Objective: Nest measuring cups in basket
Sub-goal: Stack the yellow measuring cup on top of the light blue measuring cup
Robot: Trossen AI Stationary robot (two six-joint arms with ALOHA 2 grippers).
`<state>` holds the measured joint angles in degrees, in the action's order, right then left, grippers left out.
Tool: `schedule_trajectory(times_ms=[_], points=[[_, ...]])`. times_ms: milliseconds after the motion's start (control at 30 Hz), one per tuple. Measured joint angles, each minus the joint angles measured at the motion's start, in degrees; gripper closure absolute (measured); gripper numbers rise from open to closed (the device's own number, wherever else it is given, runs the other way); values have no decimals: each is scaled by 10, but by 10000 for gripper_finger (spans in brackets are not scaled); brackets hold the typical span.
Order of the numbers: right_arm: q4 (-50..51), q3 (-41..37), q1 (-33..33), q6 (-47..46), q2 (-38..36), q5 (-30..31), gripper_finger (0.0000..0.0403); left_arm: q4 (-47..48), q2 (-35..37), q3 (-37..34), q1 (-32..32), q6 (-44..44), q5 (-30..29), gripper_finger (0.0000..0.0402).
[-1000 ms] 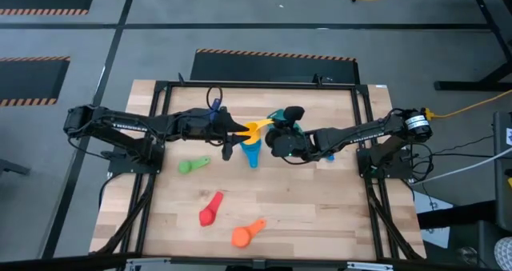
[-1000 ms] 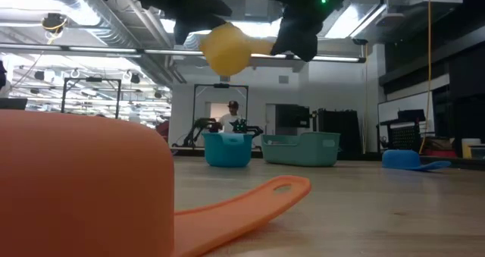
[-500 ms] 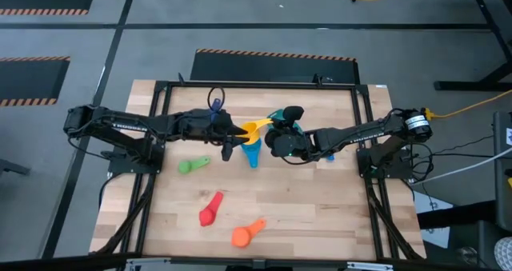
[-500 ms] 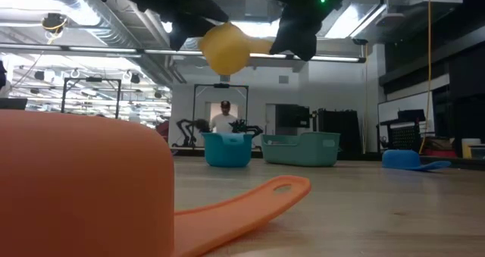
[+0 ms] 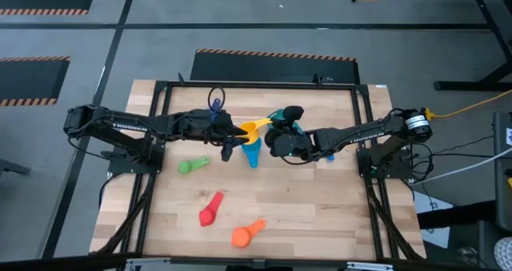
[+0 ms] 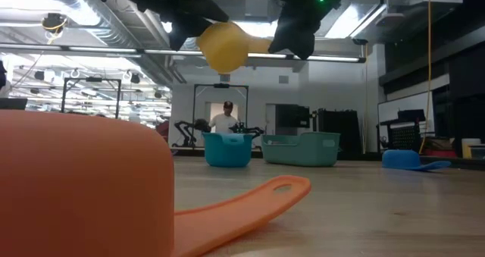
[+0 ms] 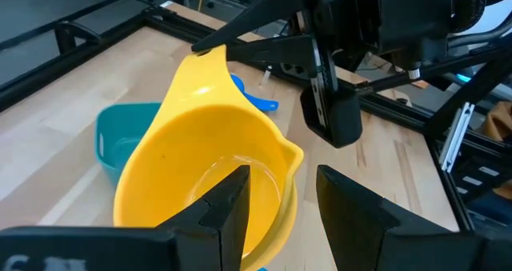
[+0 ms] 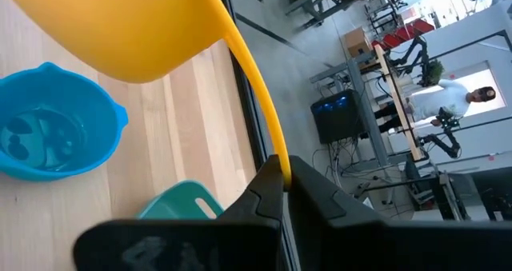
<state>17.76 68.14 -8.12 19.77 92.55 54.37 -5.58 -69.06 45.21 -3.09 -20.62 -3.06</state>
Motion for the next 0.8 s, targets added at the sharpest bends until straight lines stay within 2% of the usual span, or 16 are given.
schedule_trajectory(times_ms=[500,800], points=[[0,0,0,0,0,0,391,4,0,0,0,4,-2,266],[0,0,0,0,0,0,391,10,0,0,0,3,-6,317]])
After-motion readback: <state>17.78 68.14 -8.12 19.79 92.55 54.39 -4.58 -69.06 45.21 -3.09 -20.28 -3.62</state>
